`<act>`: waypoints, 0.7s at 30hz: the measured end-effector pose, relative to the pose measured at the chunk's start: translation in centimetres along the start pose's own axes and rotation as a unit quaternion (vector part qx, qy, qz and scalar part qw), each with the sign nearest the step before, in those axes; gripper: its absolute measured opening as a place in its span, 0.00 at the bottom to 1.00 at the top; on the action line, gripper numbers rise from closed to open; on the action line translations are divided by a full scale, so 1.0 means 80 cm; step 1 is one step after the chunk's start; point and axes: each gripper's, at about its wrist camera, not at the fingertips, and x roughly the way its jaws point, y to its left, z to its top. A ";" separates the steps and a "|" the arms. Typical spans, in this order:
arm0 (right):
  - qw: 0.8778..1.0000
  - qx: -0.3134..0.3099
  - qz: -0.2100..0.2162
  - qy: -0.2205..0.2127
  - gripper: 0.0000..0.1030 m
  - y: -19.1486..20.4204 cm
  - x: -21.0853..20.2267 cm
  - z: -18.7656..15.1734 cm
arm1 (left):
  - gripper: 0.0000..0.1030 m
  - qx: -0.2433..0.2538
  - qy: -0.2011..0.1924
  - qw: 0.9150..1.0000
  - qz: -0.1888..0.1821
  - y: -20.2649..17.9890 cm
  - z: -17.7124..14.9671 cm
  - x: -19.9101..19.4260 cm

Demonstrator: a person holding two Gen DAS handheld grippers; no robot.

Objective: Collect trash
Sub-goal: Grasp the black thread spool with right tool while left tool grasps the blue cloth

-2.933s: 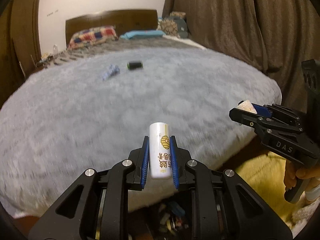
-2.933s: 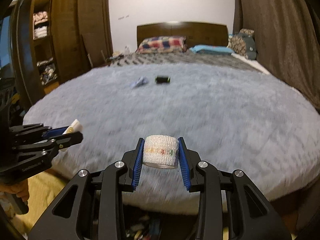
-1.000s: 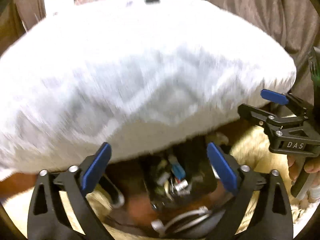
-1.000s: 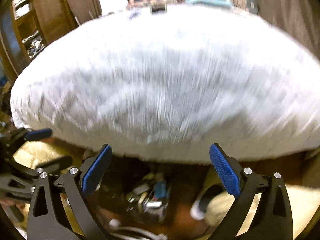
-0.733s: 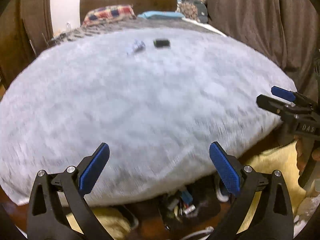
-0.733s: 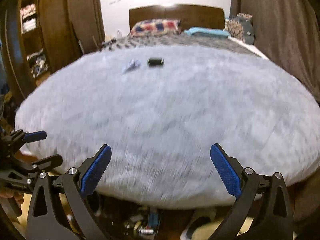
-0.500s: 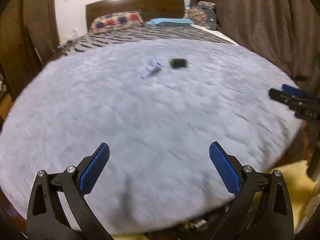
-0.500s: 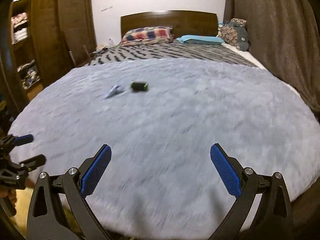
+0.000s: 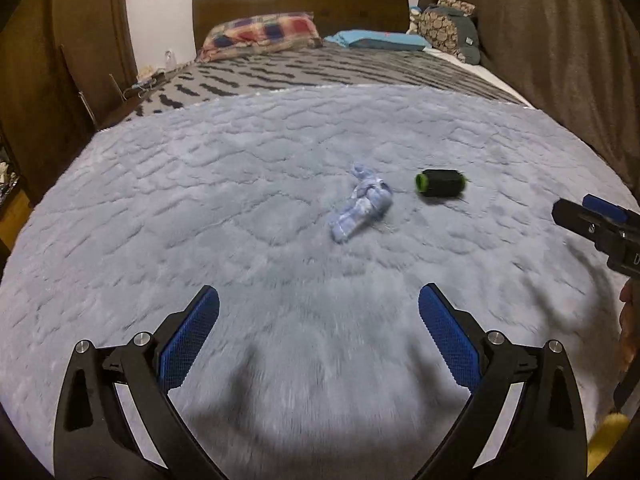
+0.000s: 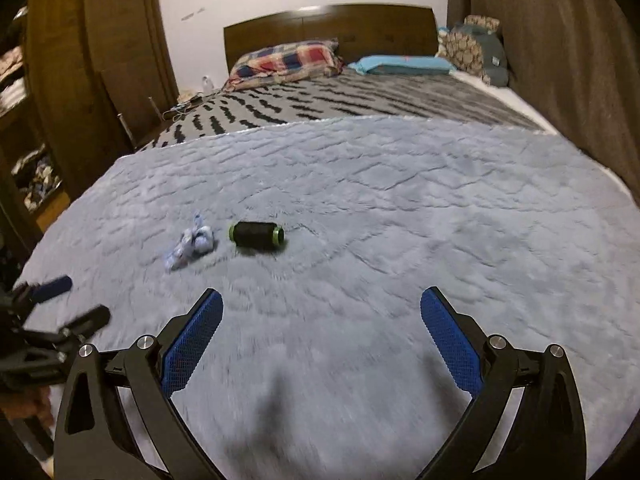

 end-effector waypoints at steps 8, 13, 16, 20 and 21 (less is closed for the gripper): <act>1.000 -0.002 0.009 0.015 0.90 0.028 0.061 0.038 | 0.85 0.003 0.006 1.000 -0.010 -0.004 0.021 0.056; 0.999 -0.007 0.019 0.044 0.82 0.050 0.101 0.049 | 0.82 0.017 0.011 1.000 -0.015 -0.011 0.030 0.074; 0.998 -0.004 0.025 0.058 0.80 0.057 0.118 0.050 | 0.81 0.015 0.018 1.000 -0.018 -0.011 0.031 0.083; 0.997 -0.013 0.012 0.077 0.70 0.068 0.142 0.049 | 0.80 0.004 0.024 0.999 -0.024 -0.004 0.032 0.089; 0.996 -0.011 0.012 0.082 0.68 0.069 0.149 0.048 | 0.80 0.004 0.024 0.999 -0.025 -0.004 0.034 0.089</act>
